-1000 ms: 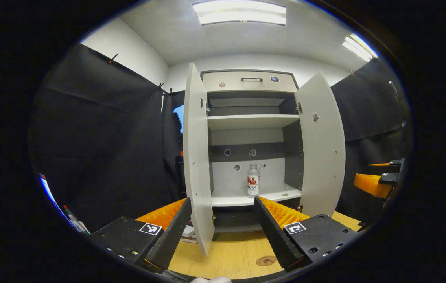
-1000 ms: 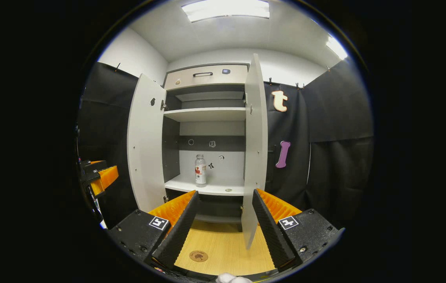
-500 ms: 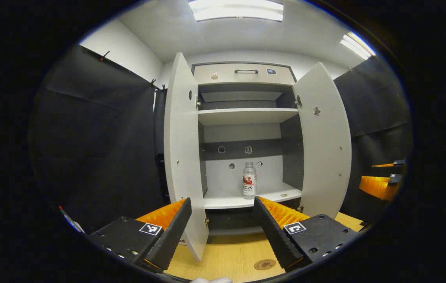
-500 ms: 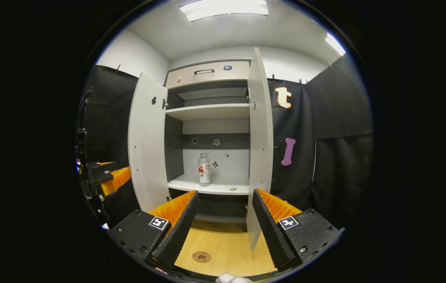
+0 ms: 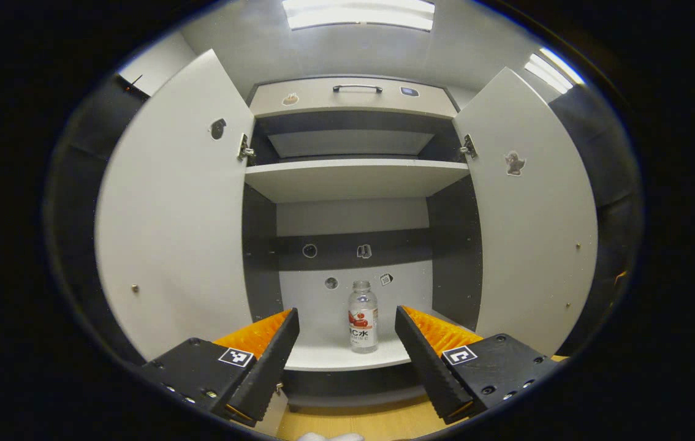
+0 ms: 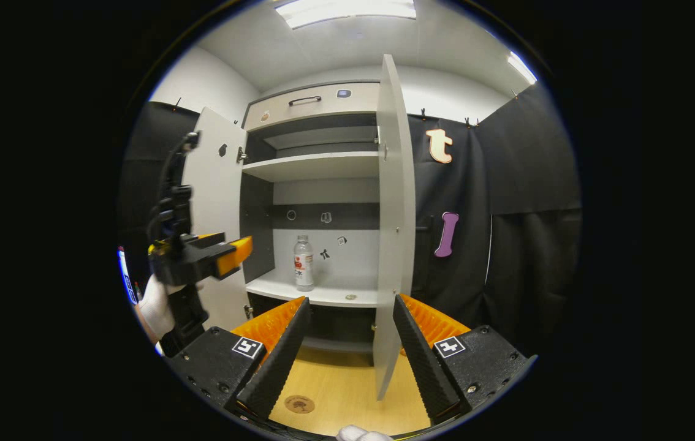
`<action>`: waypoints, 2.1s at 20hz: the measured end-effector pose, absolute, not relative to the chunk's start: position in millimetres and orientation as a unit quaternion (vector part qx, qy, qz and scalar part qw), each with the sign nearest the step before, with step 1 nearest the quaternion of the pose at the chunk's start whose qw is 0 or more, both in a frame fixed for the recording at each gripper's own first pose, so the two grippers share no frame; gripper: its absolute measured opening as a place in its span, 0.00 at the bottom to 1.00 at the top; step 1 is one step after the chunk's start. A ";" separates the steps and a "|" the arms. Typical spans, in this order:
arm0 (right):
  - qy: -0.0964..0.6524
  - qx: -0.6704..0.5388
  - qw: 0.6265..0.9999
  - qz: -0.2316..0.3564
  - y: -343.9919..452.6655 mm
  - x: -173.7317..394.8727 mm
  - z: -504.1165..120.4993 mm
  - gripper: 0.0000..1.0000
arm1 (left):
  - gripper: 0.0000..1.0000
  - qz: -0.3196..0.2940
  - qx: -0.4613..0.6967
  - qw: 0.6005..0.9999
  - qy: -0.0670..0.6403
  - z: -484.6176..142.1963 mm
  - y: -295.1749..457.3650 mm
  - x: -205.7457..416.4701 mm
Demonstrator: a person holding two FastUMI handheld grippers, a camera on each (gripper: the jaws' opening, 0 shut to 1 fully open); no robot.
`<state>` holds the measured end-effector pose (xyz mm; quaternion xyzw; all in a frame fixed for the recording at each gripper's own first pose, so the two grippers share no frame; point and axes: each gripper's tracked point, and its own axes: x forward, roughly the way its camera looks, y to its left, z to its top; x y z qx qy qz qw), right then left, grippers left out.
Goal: Grasp the bottle in the cabinet with the left hand and place it on the coaster, then close the right door with the right hand and the left door with the left hand.
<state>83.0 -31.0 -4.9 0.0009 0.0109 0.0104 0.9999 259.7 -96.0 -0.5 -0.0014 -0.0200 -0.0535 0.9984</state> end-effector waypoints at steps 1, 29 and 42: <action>0.011 0.002 1.000 0.006 -36.7 87.8 -3.2 0.83 | 0.96 -0.054 -0.002 0.998 -0.021 -0.4 -101.8 279.4; 0.016 -0.001 1.000 -0.022 -94.2 120.1 1.8 0.83 | 0.76 -0.017 -0.022 0.999 0.031 -69.0 -125.3 463.3; 0.037 0.016 0.999 -0.020 -50.7 98.4 -25.2 0.83 | 0.80 -0.072 0.005 0.997 -0.015 -44.6 -113.5 265.7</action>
